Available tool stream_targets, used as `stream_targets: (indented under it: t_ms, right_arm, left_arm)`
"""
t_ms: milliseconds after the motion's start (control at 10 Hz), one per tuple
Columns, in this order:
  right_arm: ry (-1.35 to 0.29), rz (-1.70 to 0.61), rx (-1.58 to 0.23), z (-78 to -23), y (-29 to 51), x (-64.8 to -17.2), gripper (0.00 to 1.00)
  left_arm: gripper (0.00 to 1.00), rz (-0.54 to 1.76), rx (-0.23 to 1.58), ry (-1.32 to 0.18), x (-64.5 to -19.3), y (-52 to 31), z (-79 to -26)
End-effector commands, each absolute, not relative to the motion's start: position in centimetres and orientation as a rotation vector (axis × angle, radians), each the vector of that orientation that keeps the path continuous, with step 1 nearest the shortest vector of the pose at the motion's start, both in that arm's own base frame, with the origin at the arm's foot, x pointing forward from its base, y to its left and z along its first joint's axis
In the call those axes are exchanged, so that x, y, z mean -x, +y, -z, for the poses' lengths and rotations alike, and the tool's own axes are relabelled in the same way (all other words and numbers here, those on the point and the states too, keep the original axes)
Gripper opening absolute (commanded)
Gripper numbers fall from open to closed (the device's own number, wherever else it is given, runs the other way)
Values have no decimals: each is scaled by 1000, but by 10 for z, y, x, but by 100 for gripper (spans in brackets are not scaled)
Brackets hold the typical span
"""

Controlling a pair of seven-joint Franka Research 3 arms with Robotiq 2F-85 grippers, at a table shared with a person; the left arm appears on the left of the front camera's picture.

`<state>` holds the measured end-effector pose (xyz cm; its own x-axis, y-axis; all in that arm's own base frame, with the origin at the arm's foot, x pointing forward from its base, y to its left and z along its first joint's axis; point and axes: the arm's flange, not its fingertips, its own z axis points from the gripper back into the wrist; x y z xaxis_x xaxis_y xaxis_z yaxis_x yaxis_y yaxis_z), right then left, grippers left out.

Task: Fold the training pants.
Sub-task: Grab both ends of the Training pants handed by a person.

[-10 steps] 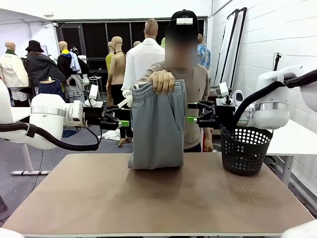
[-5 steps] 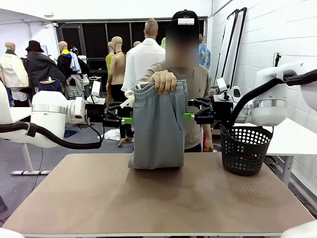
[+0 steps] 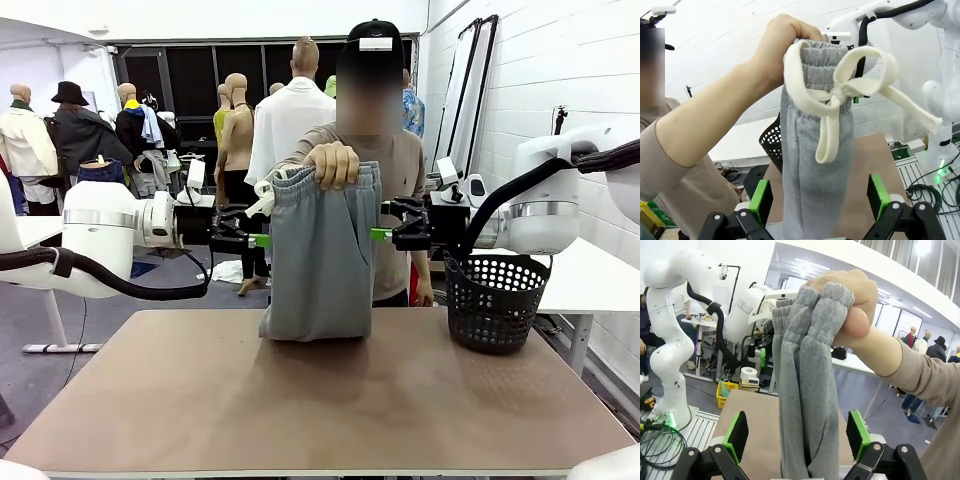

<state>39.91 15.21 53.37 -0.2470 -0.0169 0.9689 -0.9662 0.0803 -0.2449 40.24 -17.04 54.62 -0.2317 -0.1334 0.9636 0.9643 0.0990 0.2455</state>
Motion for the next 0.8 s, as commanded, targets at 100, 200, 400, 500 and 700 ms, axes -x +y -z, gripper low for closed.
stream_targets:
  t_ms: [100, 200, 400, 500, 700]
  right_arm:
    - [-1445, -1320, -1062, -537, 155, -406, 100]
    - [-1442, -1321, -1067, -537, 156, -407, 100]
    - [-1451, -1313, -1059, -537, 155, -408, 100]
    - [-1456, -1306, -1053, -538, 156, -411, 100]
    - [-1466, -1289, -1045, -539, 157, -416, 100]
  left_arm:
    - [100, 1271, 863, -1365, -394, -171, -546]
    - [100, 1265, 864, -1371, -397, -173, -545]
    - [100, 1261, 889, -1378, -398, -178, -547]
    - [100, 1258, 889, -1388, -399, -180, -547]
    - [100, 1256, 908, -1411, -402, -185, -546]
